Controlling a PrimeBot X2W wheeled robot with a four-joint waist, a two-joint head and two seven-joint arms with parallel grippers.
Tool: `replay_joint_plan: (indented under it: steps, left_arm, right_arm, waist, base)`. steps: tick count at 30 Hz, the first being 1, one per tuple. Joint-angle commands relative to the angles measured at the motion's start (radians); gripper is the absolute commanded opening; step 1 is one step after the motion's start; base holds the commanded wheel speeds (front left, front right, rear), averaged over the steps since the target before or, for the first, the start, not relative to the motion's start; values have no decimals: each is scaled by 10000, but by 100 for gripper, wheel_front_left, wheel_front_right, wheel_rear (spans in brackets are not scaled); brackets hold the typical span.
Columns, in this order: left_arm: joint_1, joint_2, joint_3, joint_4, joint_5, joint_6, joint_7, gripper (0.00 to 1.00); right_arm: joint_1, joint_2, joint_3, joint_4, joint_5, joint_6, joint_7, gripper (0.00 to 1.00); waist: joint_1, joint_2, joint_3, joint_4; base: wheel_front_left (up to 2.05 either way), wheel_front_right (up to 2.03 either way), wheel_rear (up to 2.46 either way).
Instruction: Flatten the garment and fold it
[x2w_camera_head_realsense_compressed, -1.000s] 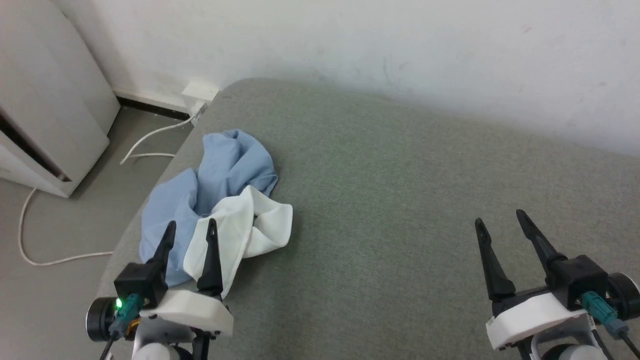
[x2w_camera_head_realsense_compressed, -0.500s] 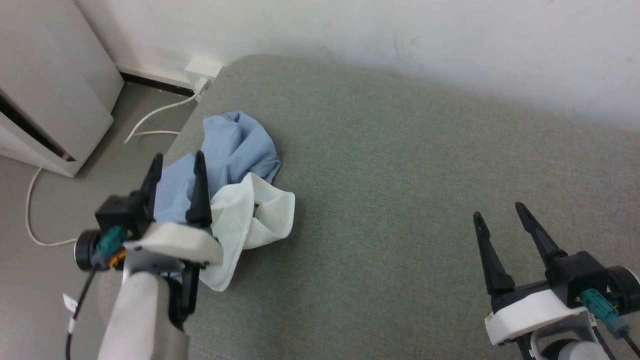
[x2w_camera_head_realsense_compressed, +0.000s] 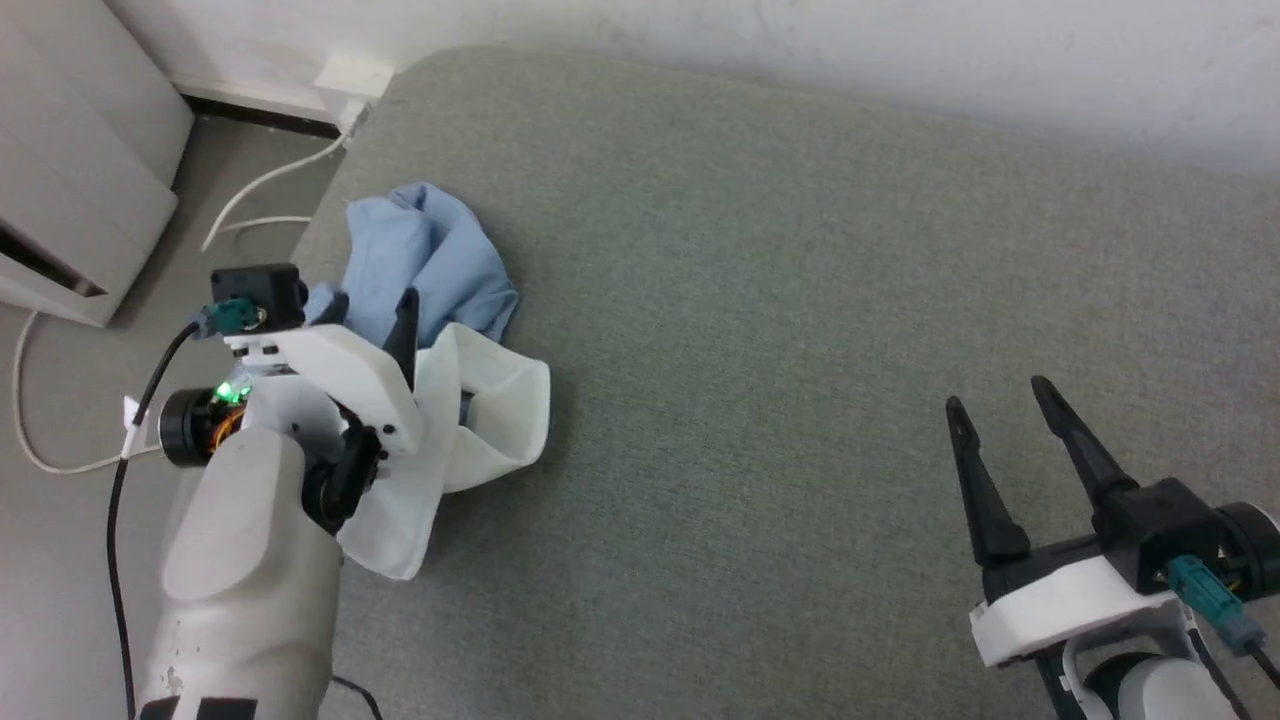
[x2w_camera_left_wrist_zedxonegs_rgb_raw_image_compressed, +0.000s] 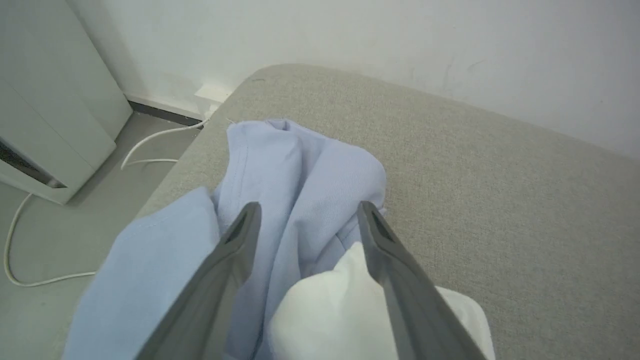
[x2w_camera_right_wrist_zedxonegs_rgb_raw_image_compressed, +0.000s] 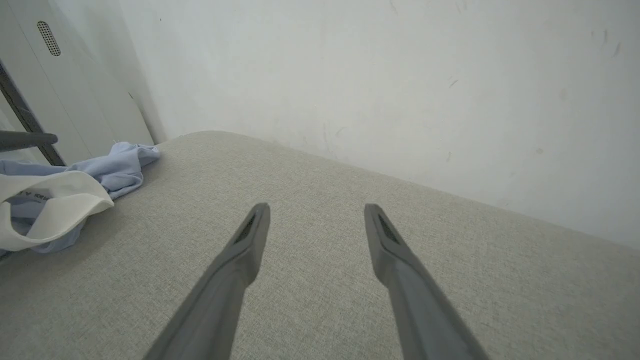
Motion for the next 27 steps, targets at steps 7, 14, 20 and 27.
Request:
replay_joint_plan:
  steps: [7,14,20,27]
  left_arm:
    - [-706,365,-590,2095,-1139,-138,1799,100]
    - [-1203,540,-1063,3659,-1840,-208,3585,49]
    - [-1755,817,-1410,4394,-2097,-268,4076,0]
    - [-2718,1292,-2011,4377,-1603,16,2068,0]
  right_arm:
    - [-414,-145,193,-1,239,-18,-81,100]
    - [-560,-210,228,91,365,-19,-163,100]
    - [-503,-147,198,251,413,-20,-261,100]
    - [-140,49,13,490,465,-21,-482,100]
  waist:
    - [-2,0,674,-410]
    - [-2,0,869,-372]
    - [-2,0,586,-92]
    - [-2,0,-317,616]
  base:
    - [0,0,0]
    - [0,0,0]
    - [0,0,0]
    - [0,0,0]
